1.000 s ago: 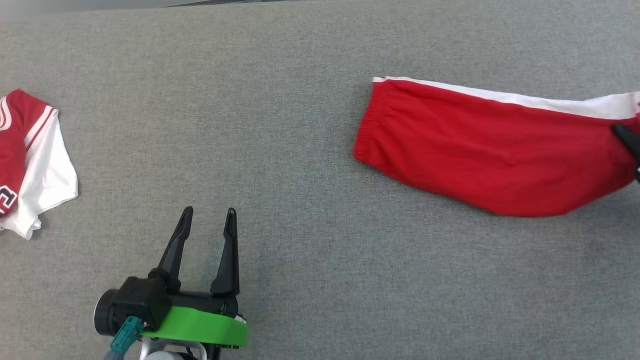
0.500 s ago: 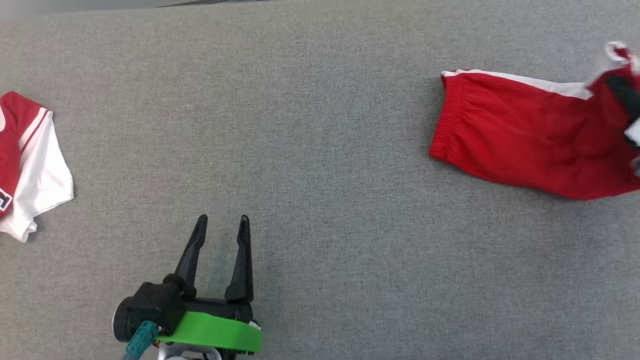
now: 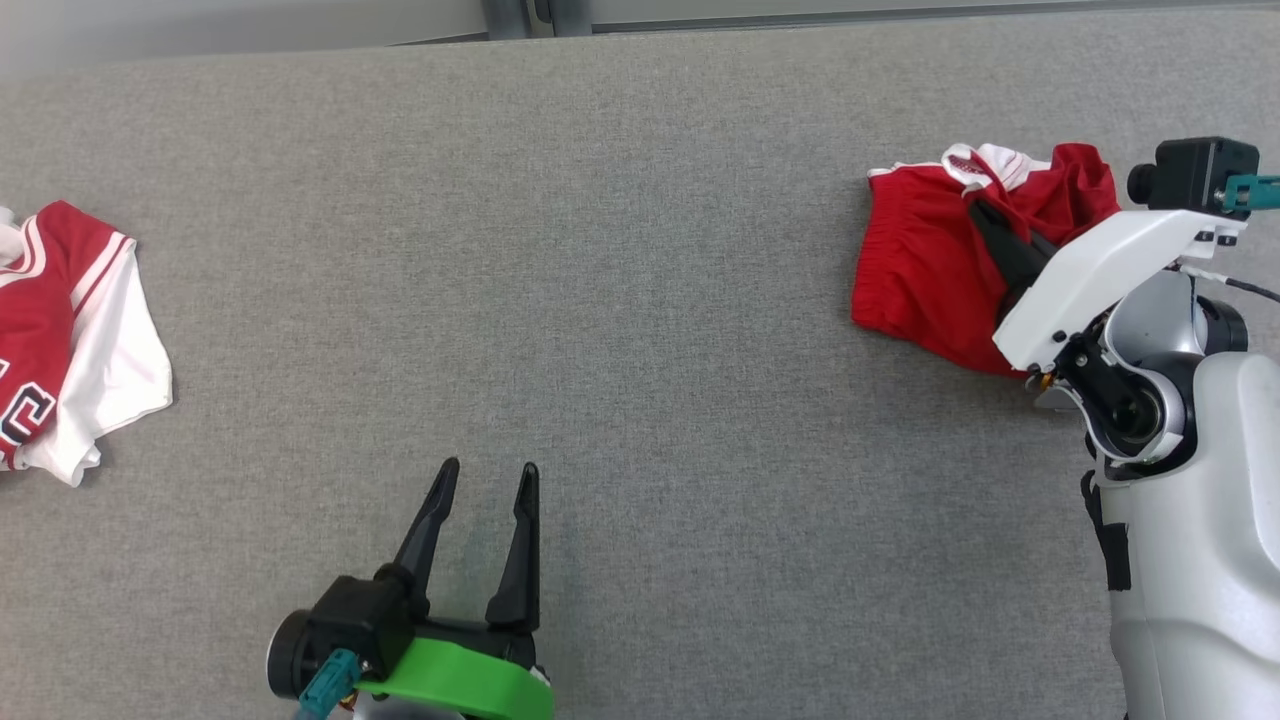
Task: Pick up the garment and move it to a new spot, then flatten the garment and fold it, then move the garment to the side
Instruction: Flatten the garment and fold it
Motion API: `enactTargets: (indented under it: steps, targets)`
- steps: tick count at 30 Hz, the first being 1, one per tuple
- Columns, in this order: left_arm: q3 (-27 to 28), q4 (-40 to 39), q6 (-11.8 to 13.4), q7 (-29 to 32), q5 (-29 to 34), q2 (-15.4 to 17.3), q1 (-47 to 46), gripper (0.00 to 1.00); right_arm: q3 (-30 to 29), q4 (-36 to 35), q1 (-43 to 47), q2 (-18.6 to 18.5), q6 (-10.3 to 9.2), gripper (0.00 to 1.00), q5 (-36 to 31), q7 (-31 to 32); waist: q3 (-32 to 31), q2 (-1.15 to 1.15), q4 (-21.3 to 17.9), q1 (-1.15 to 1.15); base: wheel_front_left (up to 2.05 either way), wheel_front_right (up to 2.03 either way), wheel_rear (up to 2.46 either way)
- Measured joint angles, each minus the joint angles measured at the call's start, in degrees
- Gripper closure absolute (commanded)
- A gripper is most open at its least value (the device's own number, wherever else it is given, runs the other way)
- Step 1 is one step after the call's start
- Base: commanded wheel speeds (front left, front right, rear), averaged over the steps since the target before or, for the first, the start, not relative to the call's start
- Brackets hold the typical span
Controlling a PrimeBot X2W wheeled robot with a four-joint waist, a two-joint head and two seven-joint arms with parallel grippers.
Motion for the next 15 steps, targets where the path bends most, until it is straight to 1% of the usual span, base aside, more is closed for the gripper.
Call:
enactTargets:
  steps: [4, 10, 15]
  targets:
    - [-0.14, 1.36, -0.62, 0.0, 0.07, -0.51, 1.22, 0.0, 0.16, 3.26, 0.18, 0.01, 0.0, 1.0, 0.58, -5.0, -0.66, 0.0, 0.18, 0.0, 0.0, 0.0, 0.0]
    - [-1.15, 2.79, -2.1, 0.0, 0.66, -1.87, 1.36, 0.0, 1.62, 13.19, -2.59, 0.01, 0.0, 1.0, -0.15, -12.84, -1.33, 0.0, -0.02, 0.0, 0.0, 0.0, 0.0]
    - [-1.3, 3.7, -2.63, 0.0, 0.97, -2.24, 1.27, 0.0, 3.26, 21.32, -5.78, 0.04, 0.0, 1.0, -0.42, -18.45, -1.81, 0.0, 0.33, 0.0, 0.0, 0.0, 0.0]
